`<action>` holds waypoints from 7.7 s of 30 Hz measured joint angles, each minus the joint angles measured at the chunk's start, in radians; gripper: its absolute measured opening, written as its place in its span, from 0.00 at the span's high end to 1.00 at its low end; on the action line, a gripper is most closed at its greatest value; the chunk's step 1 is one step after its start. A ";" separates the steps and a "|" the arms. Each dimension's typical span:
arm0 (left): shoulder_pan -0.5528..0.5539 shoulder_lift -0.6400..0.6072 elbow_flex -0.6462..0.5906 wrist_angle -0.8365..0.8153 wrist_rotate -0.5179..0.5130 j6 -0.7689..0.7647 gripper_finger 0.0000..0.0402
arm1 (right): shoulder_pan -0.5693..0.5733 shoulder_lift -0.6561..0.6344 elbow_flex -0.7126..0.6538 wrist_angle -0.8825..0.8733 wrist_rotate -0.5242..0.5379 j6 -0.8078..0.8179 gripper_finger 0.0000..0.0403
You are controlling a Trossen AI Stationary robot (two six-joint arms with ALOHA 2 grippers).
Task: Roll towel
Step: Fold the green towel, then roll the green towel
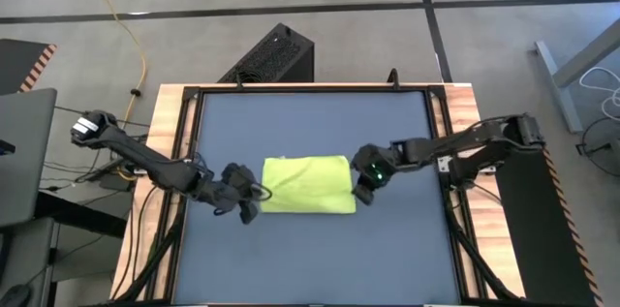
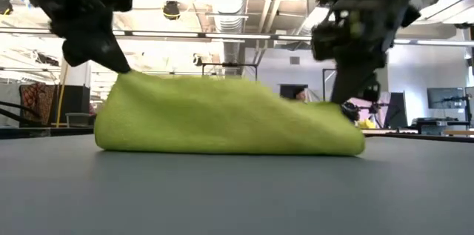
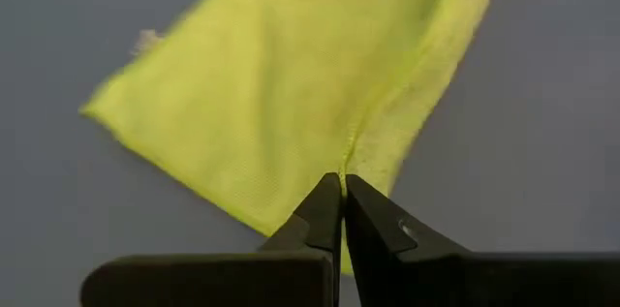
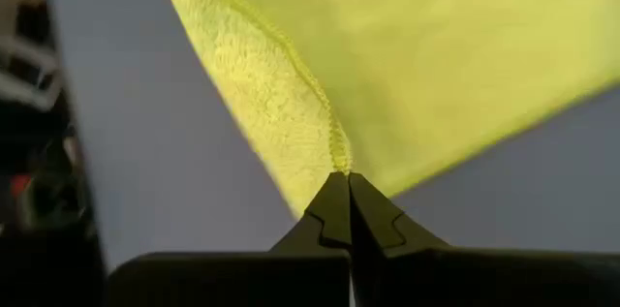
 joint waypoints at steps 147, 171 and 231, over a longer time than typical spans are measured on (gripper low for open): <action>0.053 0.481 0.279 0.321 0.270 0.830 0.95 | 0.285 0.191 0.072 0.179 0.187 -0.799 0.69; 0.005 0.772 0.334 0.411 0.219 0.642 0.58 | 0.232 0.352 0.076 0.215 0.104 -1.009 0.62; 0.031 0.705 0.152 0.698 0.571 0.252 1.00 | 0.343 0.422 0.085 0.525 -0.021 -0.625 0.57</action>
